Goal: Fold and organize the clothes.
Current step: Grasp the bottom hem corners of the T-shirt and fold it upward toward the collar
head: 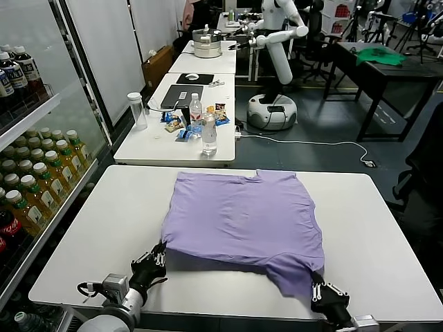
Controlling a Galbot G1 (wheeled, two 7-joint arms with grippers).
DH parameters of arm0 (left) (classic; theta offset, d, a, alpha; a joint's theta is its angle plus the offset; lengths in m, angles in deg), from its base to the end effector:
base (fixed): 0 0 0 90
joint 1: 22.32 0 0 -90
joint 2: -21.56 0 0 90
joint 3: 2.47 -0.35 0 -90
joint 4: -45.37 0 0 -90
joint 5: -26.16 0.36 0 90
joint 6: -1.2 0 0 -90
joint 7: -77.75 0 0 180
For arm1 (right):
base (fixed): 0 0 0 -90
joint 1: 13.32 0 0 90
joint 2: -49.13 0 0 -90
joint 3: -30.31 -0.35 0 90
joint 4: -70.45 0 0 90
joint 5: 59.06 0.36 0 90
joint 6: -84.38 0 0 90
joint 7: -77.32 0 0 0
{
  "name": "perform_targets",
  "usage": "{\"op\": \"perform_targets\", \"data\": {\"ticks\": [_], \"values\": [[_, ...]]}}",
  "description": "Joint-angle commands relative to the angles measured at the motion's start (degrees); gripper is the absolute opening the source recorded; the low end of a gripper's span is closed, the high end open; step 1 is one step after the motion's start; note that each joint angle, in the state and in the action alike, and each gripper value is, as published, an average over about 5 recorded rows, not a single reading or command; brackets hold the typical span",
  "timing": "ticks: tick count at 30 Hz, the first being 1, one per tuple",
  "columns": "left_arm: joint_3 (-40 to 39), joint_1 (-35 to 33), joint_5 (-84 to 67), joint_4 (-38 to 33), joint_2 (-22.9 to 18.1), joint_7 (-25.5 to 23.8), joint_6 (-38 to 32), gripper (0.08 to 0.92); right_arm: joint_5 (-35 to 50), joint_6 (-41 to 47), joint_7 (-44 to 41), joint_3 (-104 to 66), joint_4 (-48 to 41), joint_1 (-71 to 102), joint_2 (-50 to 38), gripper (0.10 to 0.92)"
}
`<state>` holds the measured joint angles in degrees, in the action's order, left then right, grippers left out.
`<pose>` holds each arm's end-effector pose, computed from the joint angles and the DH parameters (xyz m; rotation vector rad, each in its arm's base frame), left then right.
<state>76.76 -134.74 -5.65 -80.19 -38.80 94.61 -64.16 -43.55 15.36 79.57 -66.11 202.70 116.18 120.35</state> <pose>0.2090 0.0220 -0.2477 -0.2552 -2.7580 0.0428 0.1454 -0.0630 -0.2399 0.1248 -2.8203 0.1150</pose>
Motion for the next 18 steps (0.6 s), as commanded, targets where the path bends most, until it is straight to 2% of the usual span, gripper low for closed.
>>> {"op": "perform_targets", "data": {"ticks": [1, 18], "values": [[0.05, 2.42, -1.94, -0.32, 0.48, -0.14, -0.79, 0.153, 2.53, -0.40, 0.59, -2.07, -2.06, -7.69, -1.57, 0.110], [-4.63, 15.01, -1.31, 13.02, 0.22, -0.70, -0.40, 0.151, 2.30, 1.92, 0.74, 4.13, -16.68, -26.07, -7.43, 0.110]]}}
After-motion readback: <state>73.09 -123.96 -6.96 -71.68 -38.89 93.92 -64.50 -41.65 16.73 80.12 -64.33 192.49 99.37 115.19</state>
